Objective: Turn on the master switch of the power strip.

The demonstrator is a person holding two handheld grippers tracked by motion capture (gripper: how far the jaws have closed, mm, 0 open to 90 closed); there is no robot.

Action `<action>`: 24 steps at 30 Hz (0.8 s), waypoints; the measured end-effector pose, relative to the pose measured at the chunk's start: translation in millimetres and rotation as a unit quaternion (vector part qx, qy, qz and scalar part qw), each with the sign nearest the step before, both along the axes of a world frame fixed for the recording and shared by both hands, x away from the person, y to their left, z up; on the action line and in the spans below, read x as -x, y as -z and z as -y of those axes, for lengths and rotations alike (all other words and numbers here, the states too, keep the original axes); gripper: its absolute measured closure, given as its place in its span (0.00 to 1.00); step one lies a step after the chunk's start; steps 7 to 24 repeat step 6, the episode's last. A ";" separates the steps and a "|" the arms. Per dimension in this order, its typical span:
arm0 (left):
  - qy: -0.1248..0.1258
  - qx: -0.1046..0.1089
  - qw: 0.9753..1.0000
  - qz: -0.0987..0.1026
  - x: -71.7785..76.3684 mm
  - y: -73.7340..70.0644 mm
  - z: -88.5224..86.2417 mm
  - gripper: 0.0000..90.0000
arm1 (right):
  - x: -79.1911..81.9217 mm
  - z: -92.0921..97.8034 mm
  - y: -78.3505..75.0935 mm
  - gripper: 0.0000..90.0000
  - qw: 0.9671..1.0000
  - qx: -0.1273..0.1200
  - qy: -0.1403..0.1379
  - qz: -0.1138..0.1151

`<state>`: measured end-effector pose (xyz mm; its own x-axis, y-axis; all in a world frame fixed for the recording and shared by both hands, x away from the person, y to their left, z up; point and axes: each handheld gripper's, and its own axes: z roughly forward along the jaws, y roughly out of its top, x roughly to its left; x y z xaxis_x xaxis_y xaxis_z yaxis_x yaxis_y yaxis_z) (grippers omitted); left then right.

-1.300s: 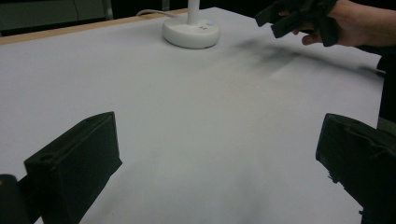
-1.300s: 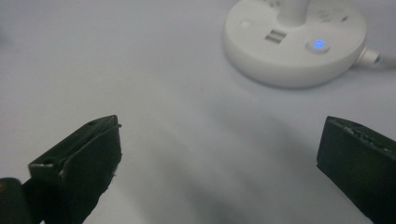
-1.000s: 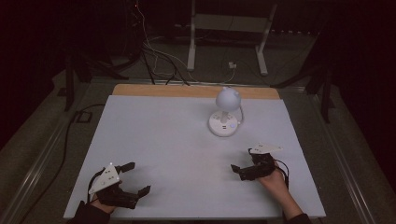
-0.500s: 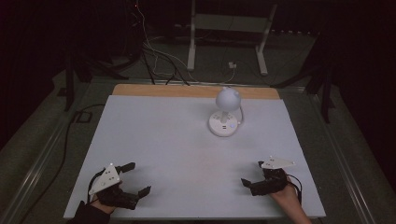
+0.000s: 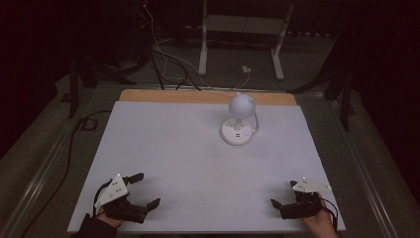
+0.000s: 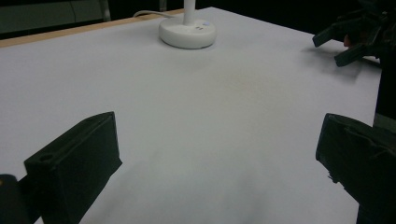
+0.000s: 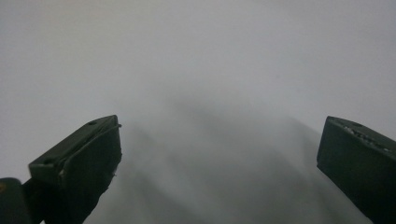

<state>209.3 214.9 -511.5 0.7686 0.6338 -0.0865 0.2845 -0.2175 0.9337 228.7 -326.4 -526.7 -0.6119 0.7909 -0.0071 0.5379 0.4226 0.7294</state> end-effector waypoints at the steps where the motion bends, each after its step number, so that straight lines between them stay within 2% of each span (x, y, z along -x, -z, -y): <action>1: 0.000 0.001 1.000 -0.001 -0.3 0.2 0.0 0.00 | -0.4 0.6 0.6 0.00 1.000 0.003 0.003 0.001; 24: 0.000 -0.002 1.000 -0.001 -0.4 0.3 0.5 0.00 | -0.5 -1.7 0.6 0.00 1.000 0.003 -0.002 0.000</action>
